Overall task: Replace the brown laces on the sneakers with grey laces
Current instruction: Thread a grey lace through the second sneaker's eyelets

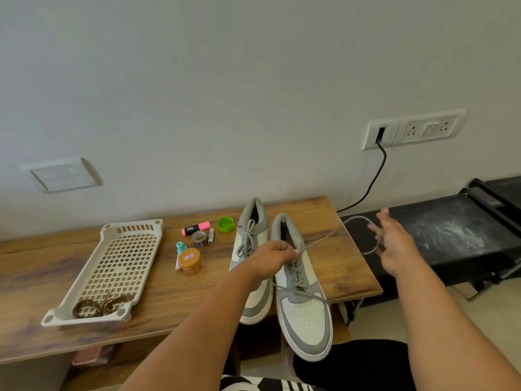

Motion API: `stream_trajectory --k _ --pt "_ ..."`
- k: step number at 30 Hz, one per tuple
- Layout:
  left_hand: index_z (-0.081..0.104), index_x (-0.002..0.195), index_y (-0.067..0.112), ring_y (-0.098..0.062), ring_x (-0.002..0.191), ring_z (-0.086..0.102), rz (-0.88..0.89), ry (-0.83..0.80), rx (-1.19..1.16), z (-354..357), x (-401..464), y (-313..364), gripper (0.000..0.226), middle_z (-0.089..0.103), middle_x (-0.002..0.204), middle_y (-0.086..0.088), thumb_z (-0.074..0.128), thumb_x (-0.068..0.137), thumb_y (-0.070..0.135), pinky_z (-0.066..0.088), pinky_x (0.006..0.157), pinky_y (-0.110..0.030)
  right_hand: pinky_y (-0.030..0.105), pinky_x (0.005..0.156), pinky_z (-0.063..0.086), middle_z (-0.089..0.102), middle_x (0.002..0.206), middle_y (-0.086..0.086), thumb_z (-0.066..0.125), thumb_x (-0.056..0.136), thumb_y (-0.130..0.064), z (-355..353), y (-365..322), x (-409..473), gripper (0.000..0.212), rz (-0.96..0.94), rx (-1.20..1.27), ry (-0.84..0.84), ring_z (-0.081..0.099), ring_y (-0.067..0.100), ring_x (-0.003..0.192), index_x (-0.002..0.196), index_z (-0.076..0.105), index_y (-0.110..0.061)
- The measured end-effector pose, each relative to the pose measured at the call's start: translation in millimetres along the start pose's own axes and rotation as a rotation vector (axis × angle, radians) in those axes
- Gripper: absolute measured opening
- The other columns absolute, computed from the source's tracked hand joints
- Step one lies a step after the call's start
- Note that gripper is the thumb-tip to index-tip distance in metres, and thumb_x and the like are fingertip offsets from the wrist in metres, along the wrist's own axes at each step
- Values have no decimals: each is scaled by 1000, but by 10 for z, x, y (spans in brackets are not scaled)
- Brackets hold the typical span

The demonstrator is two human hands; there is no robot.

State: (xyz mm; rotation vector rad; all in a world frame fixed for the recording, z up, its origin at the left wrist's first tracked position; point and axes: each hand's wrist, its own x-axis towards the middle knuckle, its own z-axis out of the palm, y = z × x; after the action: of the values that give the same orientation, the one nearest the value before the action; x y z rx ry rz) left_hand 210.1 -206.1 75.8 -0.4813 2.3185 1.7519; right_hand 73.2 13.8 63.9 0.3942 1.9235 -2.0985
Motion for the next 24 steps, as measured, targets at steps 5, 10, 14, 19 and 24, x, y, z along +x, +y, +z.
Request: stream_trajectory --k 5,10,14,19,24 --pt "64 91 17 -10 62 31 -87 43 -195 37 43 -27 18 48 86 -2 53 101 27 25 51 -20 47 101 44 54 130 -2 79 78 -38 171 -13 -308 38 -360 -824 -238 48 23 124 112 64 -38" --pt "60 82 19 -8 55 29 -81 45 -233 63 32 -63 21 45 71 1 53 100 26 22 47 -19 17 74 47 68 94 -12 83 74 -32 658 109 -744 26 -628 -956 -462 59 -1 90 96 73 -22" --pt "58 79 18 -9 60 32 -52 87 -211 78 -18 -77 23 49 74 1 54 100 26 26 49 -20 35 78 55 69 85 -7 74 84 -28 683 179 -725 9 -705 -1047 -379 63 9 81 88 74 -20" --pt "57 77 18 -8 55 32 -41 63 -214 154 -38 -91 28 49 70 0 52 101 30 25 46 -19 30 86 46 64 97 -11 79 78 -38 614 284 -762 22 -673 -998 -409 53 10 100 94 68 -28" --pt "58 76 16 -7 60 48 11 129 -152 213 -14 -82 27 59 72 2 53 101 25 39 54 -15 34 82 51 69 89 -10 73 85 -35 617 285 -759 13 -796 -1087 -319 57 13 97 92 75 -24"
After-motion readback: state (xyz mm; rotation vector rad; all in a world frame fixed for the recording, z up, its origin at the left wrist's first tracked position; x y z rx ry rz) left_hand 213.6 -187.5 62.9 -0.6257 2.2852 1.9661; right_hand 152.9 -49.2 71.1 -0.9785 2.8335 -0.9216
